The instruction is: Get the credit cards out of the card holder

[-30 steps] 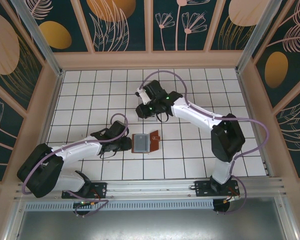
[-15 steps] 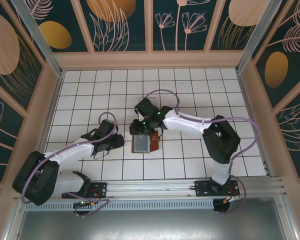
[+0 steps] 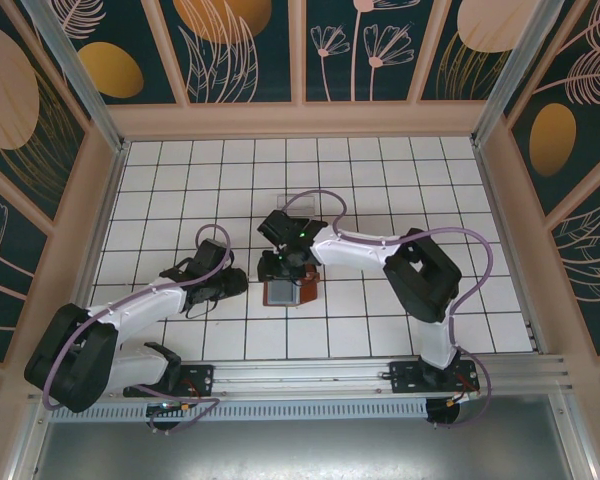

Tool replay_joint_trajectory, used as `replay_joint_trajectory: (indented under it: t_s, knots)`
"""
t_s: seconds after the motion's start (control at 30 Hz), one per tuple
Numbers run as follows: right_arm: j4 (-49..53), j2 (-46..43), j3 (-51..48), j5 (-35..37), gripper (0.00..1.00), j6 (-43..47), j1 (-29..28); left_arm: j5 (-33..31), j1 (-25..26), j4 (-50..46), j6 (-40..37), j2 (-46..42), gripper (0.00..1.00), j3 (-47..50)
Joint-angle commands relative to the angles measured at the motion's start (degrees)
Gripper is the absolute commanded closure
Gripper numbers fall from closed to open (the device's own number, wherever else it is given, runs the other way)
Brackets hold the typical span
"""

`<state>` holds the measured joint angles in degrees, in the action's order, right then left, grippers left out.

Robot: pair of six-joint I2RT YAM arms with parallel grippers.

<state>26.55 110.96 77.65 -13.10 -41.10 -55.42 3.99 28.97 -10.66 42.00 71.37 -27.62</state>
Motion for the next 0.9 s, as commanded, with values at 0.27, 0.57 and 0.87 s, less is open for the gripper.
replay_joint_trajectory:
  t_s: [0.27, 0.57, 0.87]
  knots:
    - [-2.7, 3.6, -0.1, -2.5, 0.60, -2.1, -0.8, 0.4, -0.4, 0.2, -1.5, -1.1, 0.61, 1.2]
    - [2.9, 3.1, -0.4, 2.6, 0.58, -2.2, -1.3, 0.8, -0.3, 0.1, -1.7, -0.6, 0.61, 0.8]
    - [7.6, 1.5, -0.2, 7.7, 0.58, -3.0, -2.0, 1.2, -0.4, 0.2, -2.0, 0.2, 0.61, 0.3]
